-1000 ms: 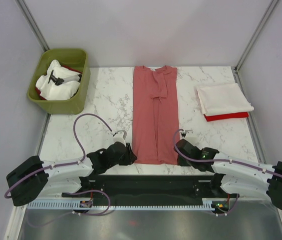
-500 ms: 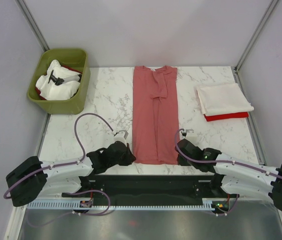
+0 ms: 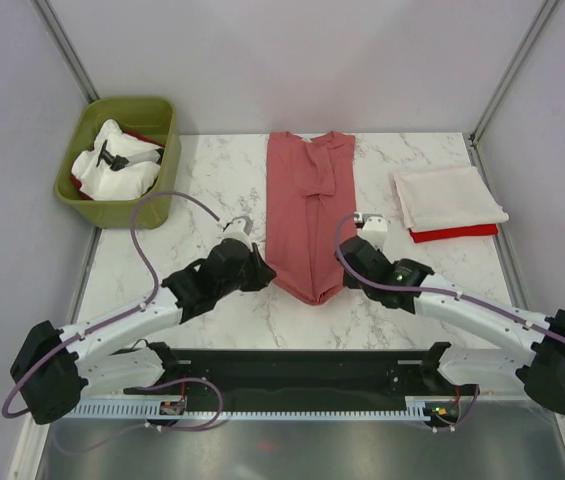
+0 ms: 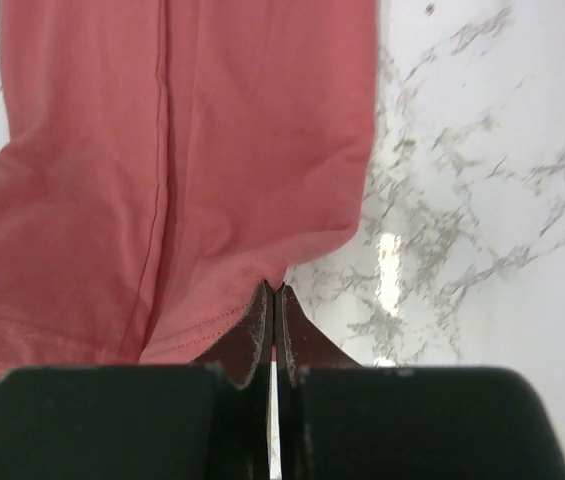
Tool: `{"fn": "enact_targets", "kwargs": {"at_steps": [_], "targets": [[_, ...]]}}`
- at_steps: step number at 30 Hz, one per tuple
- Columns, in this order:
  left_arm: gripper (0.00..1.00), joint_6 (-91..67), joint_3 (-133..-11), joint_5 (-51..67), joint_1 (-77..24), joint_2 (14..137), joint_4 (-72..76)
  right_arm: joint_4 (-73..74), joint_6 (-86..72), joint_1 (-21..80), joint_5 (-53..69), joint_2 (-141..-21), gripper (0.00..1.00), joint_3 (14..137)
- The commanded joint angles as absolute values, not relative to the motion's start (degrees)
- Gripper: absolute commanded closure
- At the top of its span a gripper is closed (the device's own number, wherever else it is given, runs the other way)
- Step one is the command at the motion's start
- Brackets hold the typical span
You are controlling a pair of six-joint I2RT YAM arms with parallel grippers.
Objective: Fold and stack the t-shirts
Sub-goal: Fold the tshirt
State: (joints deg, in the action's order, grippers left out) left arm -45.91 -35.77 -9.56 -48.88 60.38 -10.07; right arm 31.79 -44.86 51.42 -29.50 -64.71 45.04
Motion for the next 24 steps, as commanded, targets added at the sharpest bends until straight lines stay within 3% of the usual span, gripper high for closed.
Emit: {"fn": "enact_targets", "kwargs": {"at_steps": [1, 9, 24], "targets": [[0.98, -40.6, -41.0, -5.4, -44.4, 64.5, -12.5, 31.6, -39.5, 48.0, -32.3, -69.1, 1.00, 50.7], [0.98, -38.4, -51.8, -0.9, -33.8, 77.2, -11.3, 28.0, -35.3, 36.4, -25.1, -79.4, 1.00, 61.2], [0.98, -38.1, -69.7, 1.3, -27.1, 97.5, -8.3, 26.8, -33.4, 24.9, -20.7, -99.8, 1.00, 79.2]]}}
